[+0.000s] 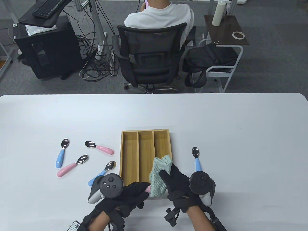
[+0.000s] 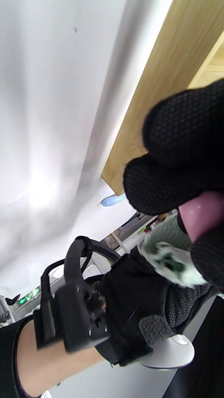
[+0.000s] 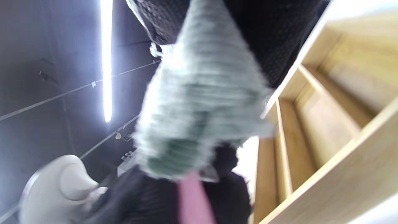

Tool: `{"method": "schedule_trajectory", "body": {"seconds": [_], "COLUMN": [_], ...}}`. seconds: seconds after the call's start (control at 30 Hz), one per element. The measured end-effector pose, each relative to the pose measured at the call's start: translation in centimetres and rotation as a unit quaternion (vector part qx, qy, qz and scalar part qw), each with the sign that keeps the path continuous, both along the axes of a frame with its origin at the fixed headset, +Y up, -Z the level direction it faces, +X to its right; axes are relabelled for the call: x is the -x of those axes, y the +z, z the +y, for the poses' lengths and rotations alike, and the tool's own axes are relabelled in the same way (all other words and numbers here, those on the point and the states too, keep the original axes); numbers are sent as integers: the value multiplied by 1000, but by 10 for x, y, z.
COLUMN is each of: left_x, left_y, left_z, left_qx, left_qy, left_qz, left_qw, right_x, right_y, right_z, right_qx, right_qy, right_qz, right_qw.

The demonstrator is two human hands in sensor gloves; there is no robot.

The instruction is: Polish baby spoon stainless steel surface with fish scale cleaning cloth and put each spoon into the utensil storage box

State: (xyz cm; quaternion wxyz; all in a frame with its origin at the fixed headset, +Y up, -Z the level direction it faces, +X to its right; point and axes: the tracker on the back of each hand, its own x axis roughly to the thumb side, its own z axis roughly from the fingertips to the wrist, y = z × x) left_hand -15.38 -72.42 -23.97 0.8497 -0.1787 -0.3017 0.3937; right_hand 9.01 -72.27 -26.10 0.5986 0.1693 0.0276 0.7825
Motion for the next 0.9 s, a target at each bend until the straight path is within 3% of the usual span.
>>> {"method": "schedule_trajectory", "body": {"seconds": [0.1, 0.3, 0.43, 0.5, 0.63, 0.67, 0.77, 0.9], "left_x": [-1, -7, -1, 5, 42, 55, 69, 58], "left_y": [0, -1, -7, -8, -19, -25, -42, -75], "left_z": [2, 3, 0, -1, 9, 11, 18, 25], "left_qx": [0, 19, 54, 67, 49, 54, 56, 83], "left_qy": [5, 2, -5, -8, 36, 66, 68, -40], "left_qz": [-6, -34, -28, -25, 82, 134, 243, 287], "left_qw": [1000, 999, 998, 997, 995, 987, 966, 954], "right_x": [0, -2, -15, -29, -63, -69, -75, -68], "right_y": [-3, -9, -20, -22, -22, -19, -15, -14], "right_z": [-2, -8, -11, -7, -3, -2, 4, 8], "right_qx": [22, 4, -17, -21, 40, 53, 50, 28], "right_qy": [-36, 13, 74, 62, -100, -136, -161, -137], "right_qz": [19, -27, -112, -169, -179, -180, -178, -159], "right_qw": [999, 1000, 991, 983, 978, 973, 969, 977]}}
